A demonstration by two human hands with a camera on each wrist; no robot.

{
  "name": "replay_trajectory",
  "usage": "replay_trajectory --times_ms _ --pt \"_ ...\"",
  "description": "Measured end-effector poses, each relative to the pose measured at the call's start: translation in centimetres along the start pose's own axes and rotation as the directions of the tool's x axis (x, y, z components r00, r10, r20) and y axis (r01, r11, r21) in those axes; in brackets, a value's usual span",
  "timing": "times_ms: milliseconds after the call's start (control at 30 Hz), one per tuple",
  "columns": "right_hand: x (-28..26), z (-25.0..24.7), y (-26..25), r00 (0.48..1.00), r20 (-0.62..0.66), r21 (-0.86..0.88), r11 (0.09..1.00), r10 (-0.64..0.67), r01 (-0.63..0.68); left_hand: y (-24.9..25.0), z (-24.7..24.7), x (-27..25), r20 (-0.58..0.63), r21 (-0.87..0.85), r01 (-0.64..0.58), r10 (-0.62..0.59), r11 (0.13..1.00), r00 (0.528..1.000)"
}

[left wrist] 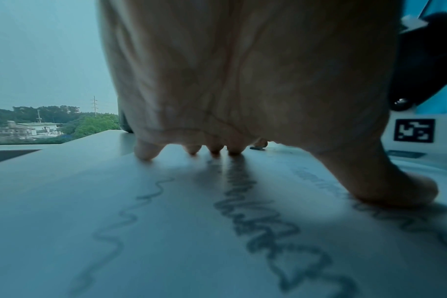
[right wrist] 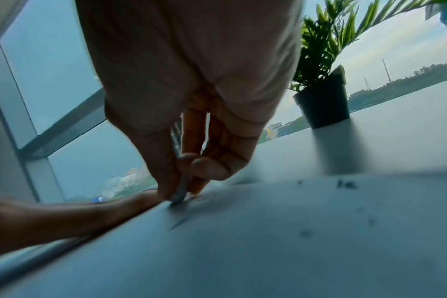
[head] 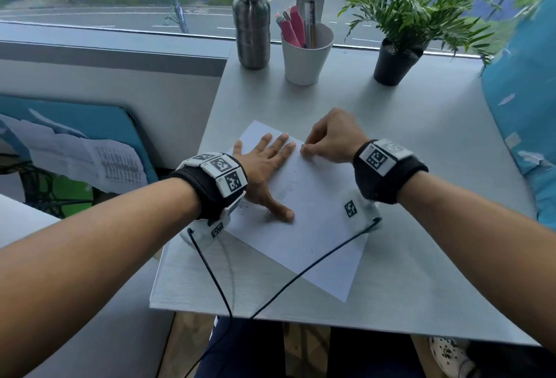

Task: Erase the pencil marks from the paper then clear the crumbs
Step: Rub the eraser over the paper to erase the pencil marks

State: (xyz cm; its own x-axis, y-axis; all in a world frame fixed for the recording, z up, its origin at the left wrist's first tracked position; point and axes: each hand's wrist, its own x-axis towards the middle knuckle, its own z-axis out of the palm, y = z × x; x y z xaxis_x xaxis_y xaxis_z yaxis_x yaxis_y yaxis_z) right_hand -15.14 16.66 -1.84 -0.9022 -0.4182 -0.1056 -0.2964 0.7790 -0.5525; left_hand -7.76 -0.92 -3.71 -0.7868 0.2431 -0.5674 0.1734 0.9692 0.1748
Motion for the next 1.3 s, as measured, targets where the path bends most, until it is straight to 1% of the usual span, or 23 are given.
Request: replay_trajectory --times_ms 33,100,133,233,267,367,400,467,500,533,633,667,700,767,800,833,900,967,1100,1200,1300 --pt "-0.5 0.6 -0.4 0.999 0.025 -0.011 1.000 -0.026 0.027 0.0 0.1 -0.1 0.003 0.000 0.000 0.000 1.000 1.000" --pt "-1.6 1.3 -1.1 0.988 0.117 -0.030 0.994 -0.104 0.108 -0.2 0.1 -0.1 0.000 -0.002 -0.006 0.006 1.000 1.000" --pt "-1.2 1.2 -0.9 0.987 0.126 -0.033 0.994 -0.100 0.105 -0.2 0.1 0.0 -0.005 -0.002 -0.008 0.008 1.000 1.000" --pt "0.4 -0.4 0.1 0.999 0.024 0.018 1.000 0.023 -0.024 0.0 0.0 0.0 -0.005 -0.008 -0.008 0.008 1.000 1.000" --pt "0.4 -0.2 0.1 1.000 0.019 0.015 1.000 0.016 -0.016 0.0 0.0 -0.1 -0.004 -0.005 -0.005 0.005 1.000 1.000" --pt "-1.3 1.1 -1.1 0.986 0.140 -0.017 0.996 -0.088 0.091 -0.2 0.1 -0.2 -0.001 -0.004 -0.005 0.005 1.000 1.000" --pt "-1.0 0.9 -0.9 0.986 0.142 -0.013 0.996 -0.084 0.086 -0.2 0.0 -0.1 -0.004 -0.003 -0.007 0.007 1.000 1.000" --pt "0.1 0.0 0.1 0.998 0.064 0.027 1.000 -0.003 0.002 -0.1 0.0 -0.1 0.001 -0.009 -0.006 0.006 1.000 1.000" --pt "0.4 -0.3 0.3 0.999 0.025 0.033 0.999 0.024 -0.024 0.0 0.1 -0.1 -0.002 -0.012 -0.005 0.005 1.000 1.000" --pt "0.3 -0.1 0.2 1.000 0.012 0.024 0.999 0.020 -0.021 0.0 0.1 -0.1 -0.005 -0.012 -0.004 0.004 1.000 1.000" --pt "-1.3 1.0 -0.7 0.991 0.109 -0.026 0.996 -0.077 0.080 -0.1 0.1 -0.2 -0.008 -0.013 -0.005 0.005 1.000 1.000" --pt "-1.2 0.9 -0.5 0.991 0.112 -0.031 0.997 -0.073 0.077 -0.1 0.0 -0.2 -0.009 -0.013 -0.005 0.005 1.000 1.000" --pt "-0.7 0.3 0.0 0.997 0.076 -0.034 0.999 -0.034 0.037 0.0 0.0 -0.3 -0.007 -0.013 -0.003 0.003 1.000 1.000" --pt "0.3 -1.3 1.3 0.998 -0.037 -0.002 0.998 0.057 -0.057 0.2 0.0 -0.3 -0.011 -0.011 -0.004 0.004 1.000 1.000" --pt "0.3 -1.8 1.8 0.994 -0.071 0.012 0.997 0.081 -0.081 0.2 0.0 -0.4 -0.015 -0.011 -0.006 0.006 1.000 1.000" --pt "0.0 -2.0 2.0 0.993 -0.076 0.032 0.996 0.086 -0.084 0.1 0.0 -0.5 -0.017 -0.016 -0.007 0.007 1.000 1.000" --pt "-1.1 -1.8 2.1 0.997 -0.040 0.067 0.996 0.067 -0.064 0.0 0.1 -0.6 -0.020 -0.034 -0.008 0.008 0.999 1.000" --pt "-2.3 -1.4 2.4 0.998 -0.005 0.034 0.998 0.058 -0.058 0.1 0.1 -0.7 -0.039 -0.030 -0.024 0.023 0.999 0.999" --pt "-2.5 -1.4 3.7 0.997 -0.007 0.035 0.996 0.080 -0.080 -0.2 0.1 -1.6 -0.112 0.045 -0.093 0.097 0.995 0.989" --pt "-2.4 -1.7 3.3 0.998 0.010 -0.018 0.998 0.059 -0.059 -1.3 0.8 -2.5 -0.077 0.028 -0.141 0.142 0.990 0.987" --pt "-2.1 -1.5 1.8 0.999 0.052 -0.086 0.996 -0.013 0.017 -1.9 1.6 -2.3 -0.045 0.035 -0.139 0.141 0.990 0.989"
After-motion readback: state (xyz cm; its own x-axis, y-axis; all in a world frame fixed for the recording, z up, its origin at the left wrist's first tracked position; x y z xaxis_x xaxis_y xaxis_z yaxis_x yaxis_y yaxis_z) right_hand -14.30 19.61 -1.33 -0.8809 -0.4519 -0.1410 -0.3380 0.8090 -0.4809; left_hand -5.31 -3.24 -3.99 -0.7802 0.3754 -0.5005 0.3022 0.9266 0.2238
